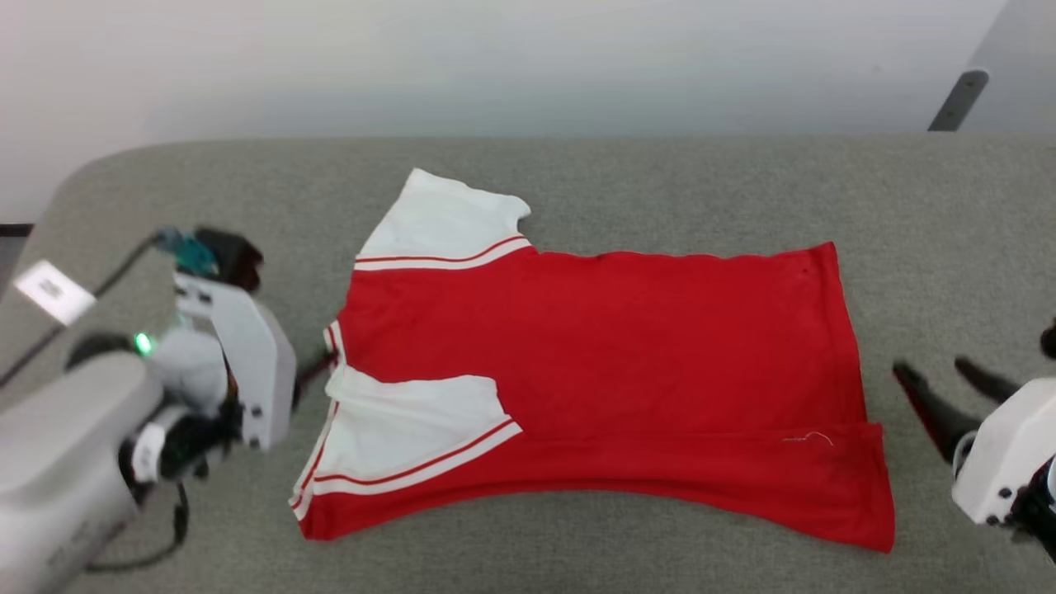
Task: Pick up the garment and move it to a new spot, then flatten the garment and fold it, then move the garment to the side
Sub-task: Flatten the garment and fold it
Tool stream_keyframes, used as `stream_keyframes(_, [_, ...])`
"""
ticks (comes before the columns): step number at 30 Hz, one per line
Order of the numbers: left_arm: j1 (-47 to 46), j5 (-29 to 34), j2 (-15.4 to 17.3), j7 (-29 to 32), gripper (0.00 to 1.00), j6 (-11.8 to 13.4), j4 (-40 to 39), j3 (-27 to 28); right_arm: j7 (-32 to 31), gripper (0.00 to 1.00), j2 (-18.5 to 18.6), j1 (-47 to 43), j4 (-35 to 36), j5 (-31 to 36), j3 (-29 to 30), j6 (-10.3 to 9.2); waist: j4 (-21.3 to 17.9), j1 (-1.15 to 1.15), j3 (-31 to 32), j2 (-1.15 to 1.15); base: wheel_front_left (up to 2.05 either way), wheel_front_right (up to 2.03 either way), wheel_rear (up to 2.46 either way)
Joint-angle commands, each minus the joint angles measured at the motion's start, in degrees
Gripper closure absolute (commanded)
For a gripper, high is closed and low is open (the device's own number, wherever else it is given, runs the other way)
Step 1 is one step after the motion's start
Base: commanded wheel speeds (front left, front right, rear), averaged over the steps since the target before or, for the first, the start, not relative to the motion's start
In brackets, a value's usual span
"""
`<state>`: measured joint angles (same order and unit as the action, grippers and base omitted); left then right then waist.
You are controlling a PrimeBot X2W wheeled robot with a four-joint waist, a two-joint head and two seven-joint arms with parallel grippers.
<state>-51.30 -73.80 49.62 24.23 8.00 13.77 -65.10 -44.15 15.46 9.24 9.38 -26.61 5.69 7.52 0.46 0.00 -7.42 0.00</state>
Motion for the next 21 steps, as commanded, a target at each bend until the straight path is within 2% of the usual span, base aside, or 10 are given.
stream_keyframes(1, [-1.77,1.78,-0.23,-1.21,0.00,-0.67,0.57,0.44,2.50,0.00,-0.74,0.99,1.14,0.45,0.04,-0.04,-1.12,0.00,-1.27,0.00,0.00,0.00,0.00])
stream_keyframes(6, [-6.63,5.16,-1.88,-6.05,0.00,-2.04,4.69,2.42,14.20,0.00,-2.28,3.06,4.05,2.12,-1.11,-0.05,-3.51,0.00,-4.22,0.00,0.00,0.00,0.00])
stream_keyframes(12, [-12.42,7.98,-3.59,-8.98,0.00,-4.35,10.65,3.91,26.32,0.00,-4.04,4.60,5.48,5.98,-2.38,-0.05,-6.63,0.00,-8.63,0.00,0.00,0.00,0.00])
stream_keyframes(17, [-17.60,9.75,-4.64,-9.58,0.00,-6.58,15.44,4.60,32.49,0.00,-5.83,5.34,5.49,7.33,-2.41,-0.05,-8.96,0.00,-13.17,0.00,0.00,0.00,0.00])
stream_keyframes(21, [-21.78,11.42,-5.16,-9.56,0.00,-8.66,19.46,4.69,34.74,0.00,-6.87,5.51,4.88,7.51,-2.54,-0.05,-10.55,0.00,-16.84,0.00,0.00,0.00,0.00])
